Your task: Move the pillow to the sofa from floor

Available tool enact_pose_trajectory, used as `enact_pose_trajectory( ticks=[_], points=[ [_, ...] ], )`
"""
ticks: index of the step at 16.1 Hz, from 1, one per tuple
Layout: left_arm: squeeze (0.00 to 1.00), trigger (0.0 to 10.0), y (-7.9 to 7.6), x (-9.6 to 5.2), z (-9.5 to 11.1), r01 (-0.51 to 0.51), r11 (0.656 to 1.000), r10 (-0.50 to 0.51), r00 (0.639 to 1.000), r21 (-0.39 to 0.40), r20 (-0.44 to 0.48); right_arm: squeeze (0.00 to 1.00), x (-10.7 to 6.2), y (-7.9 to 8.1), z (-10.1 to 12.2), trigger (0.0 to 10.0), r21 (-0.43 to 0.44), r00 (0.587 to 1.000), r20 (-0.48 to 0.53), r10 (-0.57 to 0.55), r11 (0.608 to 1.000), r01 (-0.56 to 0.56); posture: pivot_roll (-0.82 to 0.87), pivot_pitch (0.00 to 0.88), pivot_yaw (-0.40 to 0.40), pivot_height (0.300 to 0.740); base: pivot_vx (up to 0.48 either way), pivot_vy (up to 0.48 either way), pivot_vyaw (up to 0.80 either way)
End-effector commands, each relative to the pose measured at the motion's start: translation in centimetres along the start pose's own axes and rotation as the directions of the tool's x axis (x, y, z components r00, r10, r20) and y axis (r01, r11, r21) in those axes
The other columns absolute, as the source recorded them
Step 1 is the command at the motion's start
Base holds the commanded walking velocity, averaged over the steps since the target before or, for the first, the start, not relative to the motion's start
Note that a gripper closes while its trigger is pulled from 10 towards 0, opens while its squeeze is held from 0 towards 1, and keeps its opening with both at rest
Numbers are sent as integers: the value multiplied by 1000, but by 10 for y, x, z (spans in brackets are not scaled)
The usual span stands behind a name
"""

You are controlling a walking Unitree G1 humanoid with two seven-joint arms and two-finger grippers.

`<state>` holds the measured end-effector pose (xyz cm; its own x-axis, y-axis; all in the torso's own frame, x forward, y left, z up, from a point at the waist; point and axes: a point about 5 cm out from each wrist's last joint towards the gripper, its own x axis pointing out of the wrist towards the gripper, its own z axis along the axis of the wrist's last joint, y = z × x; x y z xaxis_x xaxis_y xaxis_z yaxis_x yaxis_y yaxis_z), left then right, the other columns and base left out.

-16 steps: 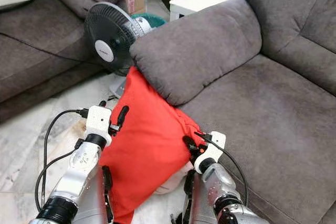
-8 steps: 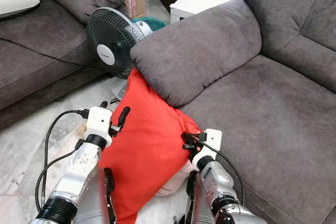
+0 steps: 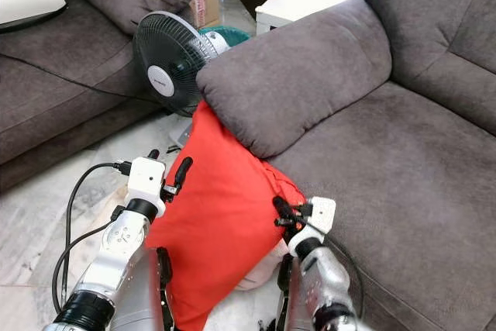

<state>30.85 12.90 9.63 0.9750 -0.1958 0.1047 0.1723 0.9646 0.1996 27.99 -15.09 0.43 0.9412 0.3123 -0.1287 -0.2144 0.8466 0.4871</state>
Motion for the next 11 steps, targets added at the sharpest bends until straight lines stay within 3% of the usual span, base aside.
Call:
enact_pose_trajectory(
  ticks=[1,6,11],
  points=[
    [0,10000,0,-2,-3,5,1000,-5,1000,-5,-10,0,6,0,21,10000,-42,995,103,15,999,-11,153,107,-29,533,0,0,0],
    [0,10000,0,-3,-4,4,1000,-4,1000,-6,-10,0,12,20,34,10000,-64,983,175,64,997,-53,153,107,-28,533,0,0,0],
    [0,10000,-1,-3,-3,13,1000,-13,1000,-6,-7,0,8,30,39,10000,-70,980,186,66,996,-54,150,100,-21,533,0,0,0]
  ],
)
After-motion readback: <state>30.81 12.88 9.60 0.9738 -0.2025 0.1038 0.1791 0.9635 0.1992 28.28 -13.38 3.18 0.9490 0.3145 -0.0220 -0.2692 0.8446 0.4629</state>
